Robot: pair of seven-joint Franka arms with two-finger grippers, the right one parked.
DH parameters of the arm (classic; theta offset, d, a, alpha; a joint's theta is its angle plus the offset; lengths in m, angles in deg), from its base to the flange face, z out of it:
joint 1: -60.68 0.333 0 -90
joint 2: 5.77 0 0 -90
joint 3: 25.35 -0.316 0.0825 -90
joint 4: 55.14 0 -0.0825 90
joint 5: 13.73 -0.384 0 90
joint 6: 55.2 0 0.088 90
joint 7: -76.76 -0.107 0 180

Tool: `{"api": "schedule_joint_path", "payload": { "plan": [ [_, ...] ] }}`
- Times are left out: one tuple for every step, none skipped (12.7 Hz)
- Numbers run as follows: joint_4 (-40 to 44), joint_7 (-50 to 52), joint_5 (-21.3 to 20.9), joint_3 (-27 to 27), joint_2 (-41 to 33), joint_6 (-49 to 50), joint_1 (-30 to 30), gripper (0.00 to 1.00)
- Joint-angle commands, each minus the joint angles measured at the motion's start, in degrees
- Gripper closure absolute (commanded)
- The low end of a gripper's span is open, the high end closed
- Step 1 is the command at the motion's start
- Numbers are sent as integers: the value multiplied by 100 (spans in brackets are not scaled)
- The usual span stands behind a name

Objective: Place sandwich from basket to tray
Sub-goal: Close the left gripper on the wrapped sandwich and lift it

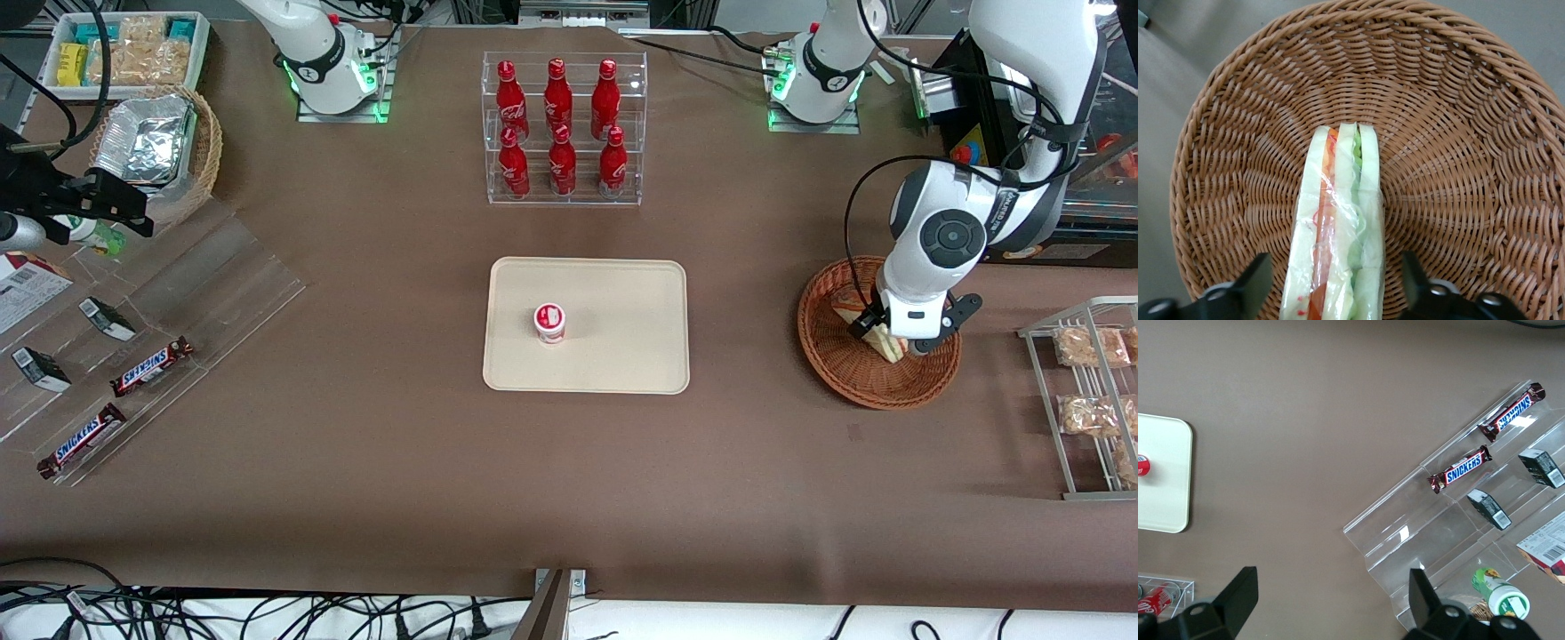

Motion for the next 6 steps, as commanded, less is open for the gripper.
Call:
{"api": "schedule_joint_path", "payload": {
  "plan": [
    [27, 155, -170, 36, 3, -11, 6, 46],
    [36, 155, -170, 36, 3, 6, 6, 52],
    [45, 155, -170, 36, 3, 15, 6, 53],
    [62, 120, -170, 36, 3, 24, 6, 54],
    [149, 94, -170, 36, 3, 33, 6, 54],
    [272, 85, -170, 45, -15, 198, -2, 54]
  ]
}}
